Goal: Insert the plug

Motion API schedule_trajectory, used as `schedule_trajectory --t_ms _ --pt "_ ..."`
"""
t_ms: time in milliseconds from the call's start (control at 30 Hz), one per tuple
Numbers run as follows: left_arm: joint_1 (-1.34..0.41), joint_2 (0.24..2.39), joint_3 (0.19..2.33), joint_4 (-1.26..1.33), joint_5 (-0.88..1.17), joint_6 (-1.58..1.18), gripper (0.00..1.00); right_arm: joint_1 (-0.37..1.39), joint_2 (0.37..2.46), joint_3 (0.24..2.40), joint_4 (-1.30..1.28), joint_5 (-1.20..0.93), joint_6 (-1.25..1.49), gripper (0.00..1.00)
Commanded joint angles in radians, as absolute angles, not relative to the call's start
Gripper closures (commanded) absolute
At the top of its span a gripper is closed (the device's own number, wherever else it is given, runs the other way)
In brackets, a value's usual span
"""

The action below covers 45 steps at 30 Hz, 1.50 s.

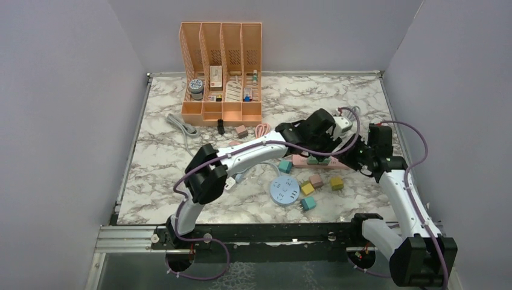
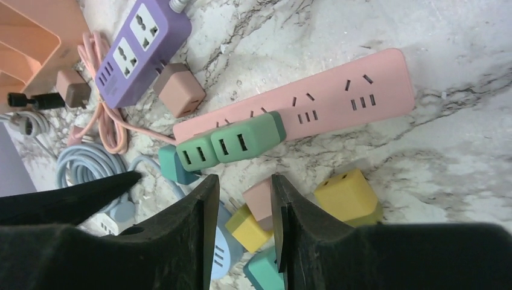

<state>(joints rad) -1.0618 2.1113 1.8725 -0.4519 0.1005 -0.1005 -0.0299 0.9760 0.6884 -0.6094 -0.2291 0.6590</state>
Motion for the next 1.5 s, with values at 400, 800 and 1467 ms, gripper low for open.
schedule_trajectory --t_ms 400,800,1467 --pt "-1.02 1.495 1.143 -0.197 -0.094 -0.374 0.49 -0.031 0.902 0.581 -0.699 -0.035 0.739 0.25" --pt "-1.02 1.146 0.806 -0.169 -0.196 -0.421 0.43 -0.031 0.932 0.465 -0.586 -0.008 0.813 0.0" --pt "-1.016 0.971 0.663 -0.122 -0.327 -0.436 0.33 0.019 1.136 0.516 -0.719 0.012 0.879 0.37"
